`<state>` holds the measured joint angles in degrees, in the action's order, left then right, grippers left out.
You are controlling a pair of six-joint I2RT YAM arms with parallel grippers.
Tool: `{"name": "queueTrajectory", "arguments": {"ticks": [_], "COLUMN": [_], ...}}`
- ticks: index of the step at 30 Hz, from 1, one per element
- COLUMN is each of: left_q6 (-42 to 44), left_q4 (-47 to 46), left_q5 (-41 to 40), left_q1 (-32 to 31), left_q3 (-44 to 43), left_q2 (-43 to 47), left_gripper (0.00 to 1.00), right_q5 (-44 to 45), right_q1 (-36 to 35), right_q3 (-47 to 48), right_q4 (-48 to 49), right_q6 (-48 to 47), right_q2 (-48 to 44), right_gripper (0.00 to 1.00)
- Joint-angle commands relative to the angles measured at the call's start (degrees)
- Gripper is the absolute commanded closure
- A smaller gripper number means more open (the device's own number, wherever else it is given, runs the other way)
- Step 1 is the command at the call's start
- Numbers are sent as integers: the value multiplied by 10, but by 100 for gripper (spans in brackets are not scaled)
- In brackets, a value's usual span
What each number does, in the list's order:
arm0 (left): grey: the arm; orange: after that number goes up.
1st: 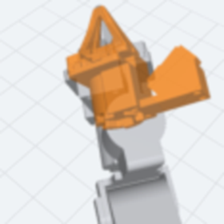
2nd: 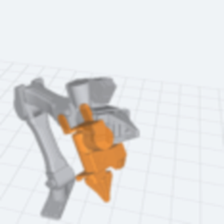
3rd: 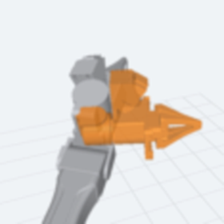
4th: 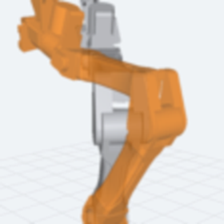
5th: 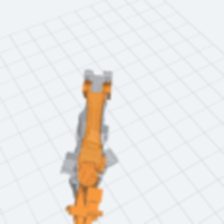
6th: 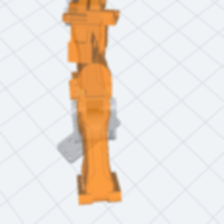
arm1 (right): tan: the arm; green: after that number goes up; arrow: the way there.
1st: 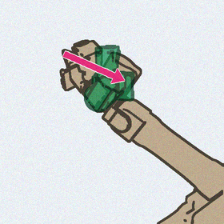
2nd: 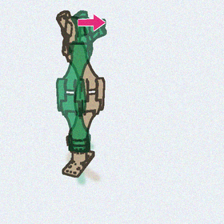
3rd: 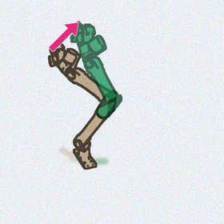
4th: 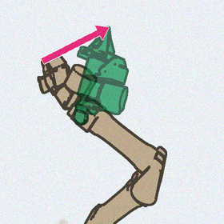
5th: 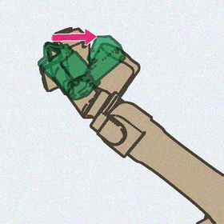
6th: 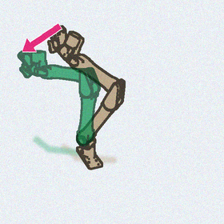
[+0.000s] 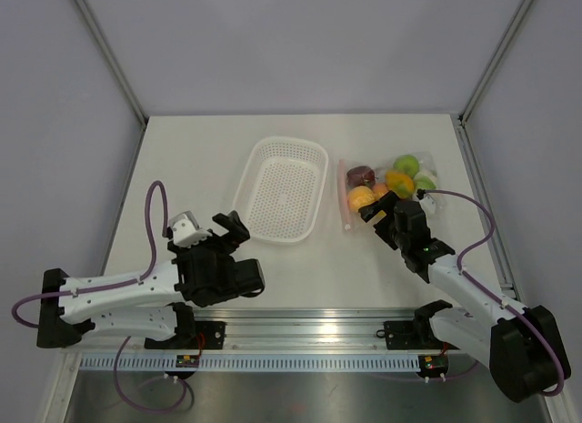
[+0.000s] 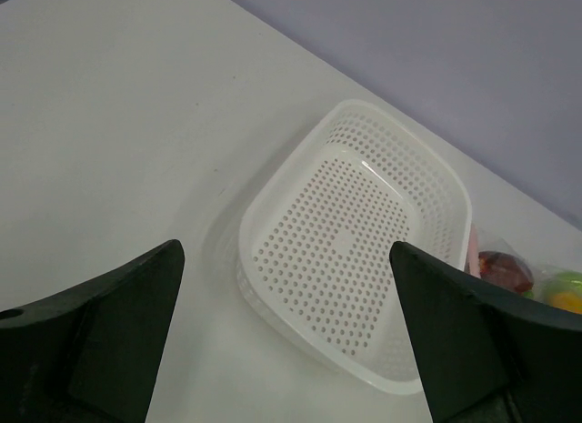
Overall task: Open the zip-top bag and remove the fake food
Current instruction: Move the zipper food storage bag to the center of the board, then pick up the zipper food storage bag at the center of the board.
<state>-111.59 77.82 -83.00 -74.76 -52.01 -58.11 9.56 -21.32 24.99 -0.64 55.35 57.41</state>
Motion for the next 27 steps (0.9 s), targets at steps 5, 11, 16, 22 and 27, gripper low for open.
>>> {"name": "queueTrajectory", "arguments": {"ticks": [5,11,16,22,27], "left_q6": [-368,-389,-390,-390,-390], "left_q4": [107,81,67,61,65], "left_q5": [-127,-153,-154,-150,-147], "left_q1": [-36,-75,-98,-113,-113], "left_q3": [75,89,69,31,1], "left_q2": [33,33,-22,-89,-118], "left_gripper": [1,1,1,1,1], "right_q5": [10,16,24,25,21], "right_q1": [-2,-3,-2,-2,-3], "right_q3": [8,7,-7,-12,-11], "right_q4": [13,10,27,34,42], "right_q6": [0,4,27,33,32], "right_q2": [-12,-15,-17,-12,-2], "right_gripper": [1,0,1,1,1]}}
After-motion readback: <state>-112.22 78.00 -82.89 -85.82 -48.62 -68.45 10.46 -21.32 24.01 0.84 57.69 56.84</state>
